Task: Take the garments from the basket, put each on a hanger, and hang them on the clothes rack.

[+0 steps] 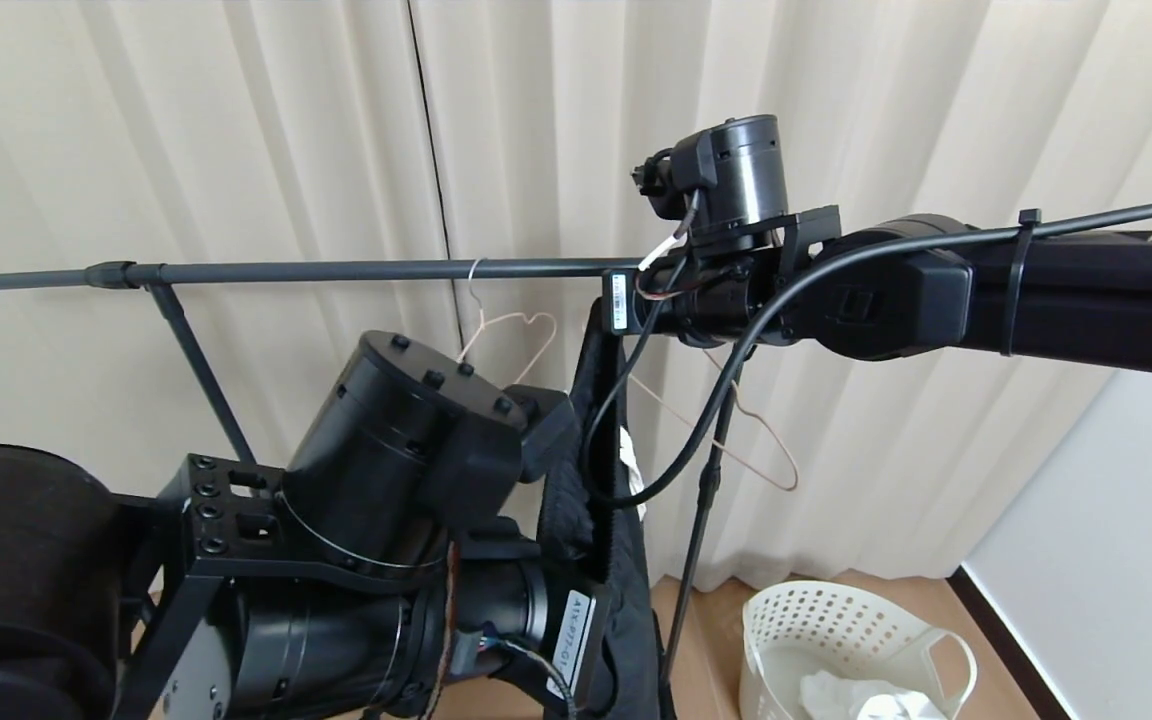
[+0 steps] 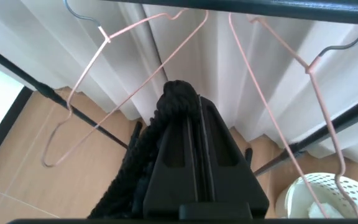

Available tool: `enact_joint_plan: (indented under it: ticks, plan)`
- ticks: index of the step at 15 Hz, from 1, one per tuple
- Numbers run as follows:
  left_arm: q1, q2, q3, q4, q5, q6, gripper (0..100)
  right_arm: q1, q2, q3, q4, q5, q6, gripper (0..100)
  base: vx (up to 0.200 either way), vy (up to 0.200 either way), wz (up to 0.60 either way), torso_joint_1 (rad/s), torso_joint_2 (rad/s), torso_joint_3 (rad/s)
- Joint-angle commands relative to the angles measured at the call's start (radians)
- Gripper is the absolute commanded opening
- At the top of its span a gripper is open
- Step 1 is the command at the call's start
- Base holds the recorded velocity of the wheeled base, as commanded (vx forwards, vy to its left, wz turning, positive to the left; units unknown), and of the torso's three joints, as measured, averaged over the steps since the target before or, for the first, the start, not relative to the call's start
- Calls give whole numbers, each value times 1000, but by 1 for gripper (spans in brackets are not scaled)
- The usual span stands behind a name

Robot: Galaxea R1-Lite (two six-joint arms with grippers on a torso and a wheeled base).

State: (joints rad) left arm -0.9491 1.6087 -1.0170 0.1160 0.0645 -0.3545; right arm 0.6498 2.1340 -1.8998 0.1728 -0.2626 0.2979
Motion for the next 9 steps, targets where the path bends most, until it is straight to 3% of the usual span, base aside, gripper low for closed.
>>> enact_joint_plan:
  ticks: [1,5,9]
  plan:
    - [-17,34,-18,2,0,-9,0,5,17,-12,-1,-1,6,0,0,0,0,0,0,0]
    - [9,28,-12,7,21,-9,0,4,0,2,8,-1,41,0,0,0,0,0,0,0]
    - [104,11,12,2,51,-4,0,-16,-97,134,-2,-7,75,0,0,0,0,0,0,0]
